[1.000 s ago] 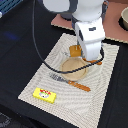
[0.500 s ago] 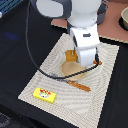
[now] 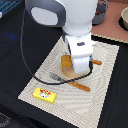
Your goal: Interact with the objects in diverse but meaningful ways.
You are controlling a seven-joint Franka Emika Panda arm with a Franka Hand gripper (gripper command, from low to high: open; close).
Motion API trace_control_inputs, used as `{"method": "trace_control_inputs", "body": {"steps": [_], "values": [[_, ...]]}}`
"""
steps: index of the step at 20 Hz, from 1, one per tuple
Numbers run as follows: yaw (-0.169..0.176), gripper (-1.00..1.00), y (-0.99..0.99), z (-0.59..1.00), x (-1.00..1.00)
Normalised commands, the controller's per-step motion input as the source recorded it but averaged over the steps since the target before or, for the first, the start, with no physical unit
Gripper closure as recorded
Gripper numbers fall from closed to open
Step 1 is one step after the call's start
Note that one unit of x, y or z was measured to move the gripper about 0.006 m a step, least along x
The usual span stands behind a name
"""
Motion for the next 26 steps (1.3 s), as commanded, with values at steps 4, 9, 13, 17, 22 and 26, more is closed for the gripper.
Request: {"method": "trace_control_inputs", "body": {"steps": [4, 9, 13, 17, 22, 26], "values": [[0.000, 1.00, -0.01, -0.23, 0.02], [0.000, 1.00, 0.01, -0.05, 0.09], [-0.007, 1.00, 0.06, 0.14, 0.36], [-0.007, 1.00, 0.08, 0.15, 0.37], [-0.010, 1.00, 0.05, 0.02, 0.29], [0.000, 1.00, 0.08, -0.21, 0.12]]}}
